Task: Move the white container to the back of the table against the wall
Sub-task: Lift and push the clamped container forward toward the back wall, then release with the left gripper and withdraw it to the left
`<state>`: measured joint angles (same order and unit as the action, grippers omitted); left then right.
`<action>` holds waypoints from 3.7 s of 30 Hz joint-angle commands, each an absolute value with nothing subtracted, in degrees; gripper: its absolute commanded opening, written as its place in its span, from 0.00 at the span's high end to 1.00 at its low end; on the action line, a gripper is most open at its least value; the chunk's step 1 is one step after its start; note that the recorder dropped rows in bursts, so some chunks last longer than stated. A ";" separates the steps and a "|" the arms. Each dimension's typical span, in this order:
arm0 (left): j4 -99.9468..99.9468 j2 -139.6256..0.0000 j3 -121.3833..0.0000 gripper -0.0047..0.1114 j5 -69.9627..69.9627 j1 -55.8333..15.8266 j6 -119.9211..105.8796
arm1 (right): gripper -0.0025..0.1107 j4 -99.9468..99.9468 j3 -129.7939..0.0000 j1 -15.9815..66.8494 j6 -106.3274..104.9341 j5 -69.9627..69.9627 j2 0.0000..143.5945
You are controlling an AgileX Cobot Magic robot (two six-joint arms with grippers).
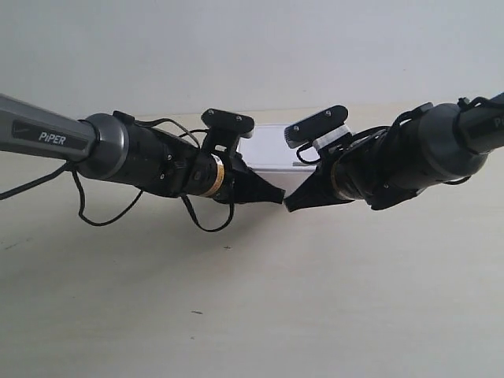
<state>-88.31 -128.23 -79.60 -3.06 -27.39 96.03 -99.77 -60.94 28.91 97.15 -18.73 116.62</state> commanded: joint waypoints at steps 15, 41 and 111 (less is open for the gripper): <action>-91.76 -128.63 -81.51 0.96 -4.89 -24.62 94.17 | 0.98 -99.95 -64.40 24.03 92.88 -10.72 117.01; -91.88 -133.64 -89.51 0.96 -4.28 -24.53 93.73 | 0.98 -99.95 -69.59 20.89 86.33 -8.03 120.91; -84.59 -65.10 -22.78 0.96 -8.48 -23.41 100.66 | 0.98 -99.43 -95.81 20.89 82.47 -5.08 137.82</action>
